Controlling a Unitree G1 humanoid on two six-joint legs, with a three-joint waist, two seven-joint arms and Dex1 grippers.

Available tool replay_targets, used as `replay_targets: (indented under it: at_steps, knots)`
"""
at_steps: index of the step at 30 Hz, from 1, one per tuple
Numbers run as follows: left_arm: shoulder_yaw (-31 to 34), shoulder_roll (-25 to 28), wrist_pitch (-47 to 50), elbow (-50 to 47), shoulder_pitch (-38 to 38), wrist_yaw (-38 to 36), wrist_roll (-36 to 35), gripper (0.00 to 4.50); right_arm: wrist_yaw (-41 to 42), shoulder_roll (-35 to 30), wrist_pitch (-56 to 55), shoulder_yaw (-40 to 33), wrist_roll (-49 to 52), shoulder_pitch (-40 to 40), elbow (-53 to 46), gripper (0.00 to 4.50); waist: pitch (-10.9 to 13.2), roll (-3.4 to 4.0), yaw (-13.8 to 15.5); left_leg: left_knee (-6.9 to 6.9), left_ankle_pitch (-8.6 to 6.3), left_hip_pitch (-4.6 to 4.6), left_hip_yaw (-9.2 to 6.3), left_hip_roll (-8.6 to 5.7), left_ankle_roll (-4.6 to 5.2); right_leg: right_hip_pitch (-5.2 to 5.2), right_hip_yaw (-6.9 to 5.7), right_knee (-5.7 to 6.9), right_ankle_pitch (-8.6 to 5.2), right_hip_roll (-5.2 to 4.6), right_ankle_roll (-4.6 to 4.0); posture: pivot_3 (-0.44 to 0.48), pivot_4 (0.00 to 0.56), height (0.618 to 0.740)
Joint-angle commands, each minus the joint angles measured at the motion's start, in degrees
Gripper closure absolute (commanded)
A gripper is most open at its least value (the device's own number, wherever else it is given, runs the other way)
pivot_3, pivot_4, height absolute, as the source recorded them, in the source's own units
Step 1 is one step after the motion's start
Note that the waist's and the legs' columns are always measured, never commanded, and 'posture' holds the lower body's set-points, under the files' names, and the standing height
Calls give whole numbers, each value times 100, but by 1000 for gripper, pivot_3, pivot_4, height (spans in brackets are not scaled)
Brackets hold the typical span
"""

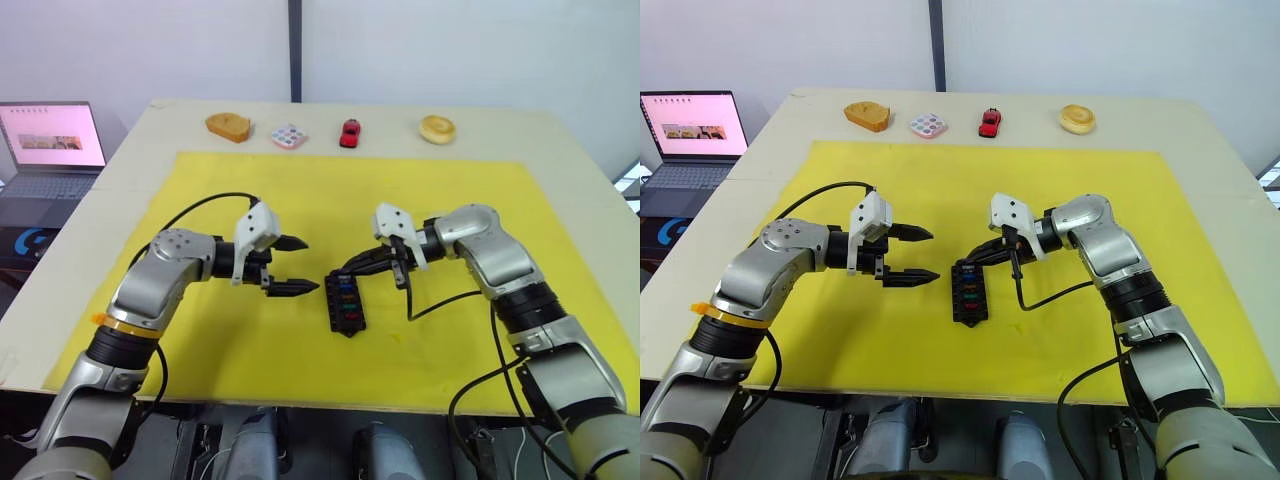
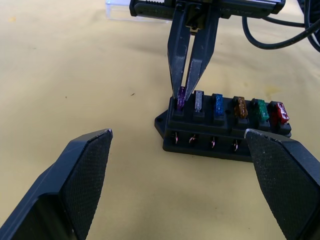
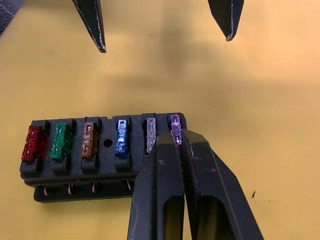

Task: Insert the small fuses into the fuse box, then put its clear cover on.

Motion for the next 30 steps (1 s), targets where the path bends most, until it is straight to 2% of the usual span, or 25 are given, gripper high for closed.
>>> replay_targets:
  at_steps: [1,21,23,24,26,30]
  knots:
    - [121,45,-51,-168,-1,39,-45,43,98,-27,-38,66,-59,11,40,4500,0,0,0,0,0,0,0,0,0,0,0,0,0,0,0,0,150,740]
    - [132,25,-125,-58,-28,50,-35,43,11,-126,97,-130,104,56,-293,4500,0,0,1,0,0,0,1,0,0,0,0,0,0,0,0,0,150,740]
    - [135,22,-134,-35,-39,47,-33,0,13,-128,87,-124,103,58,-296,3835,0,0,1,0,0,0,0,0,0,0,0,0,0,0,0,0,150,740]
    - [136,20,-137,-29,-41,46,-34,0,10,-127,90,-125,105,58,-296,3781,0,0,1,0,0,0,0,0,0,0,0,0,0,0,0,0,150,740]
    - [139,18,-146,-21,-39,47,-36,0,0,-130,85,-128,106,63,-302,2852,0,0,-2,0,0,0,0,0,0,-1,0,0,0,0,0,0,150,740]
    - [142,18,-168,0,-36,44,-45,0,-44,-127,53,-145,95,61,-301,2852,0,0,-5,-1,0,0,0,0,0,-2,0,0,0,0,0,0,150,740]
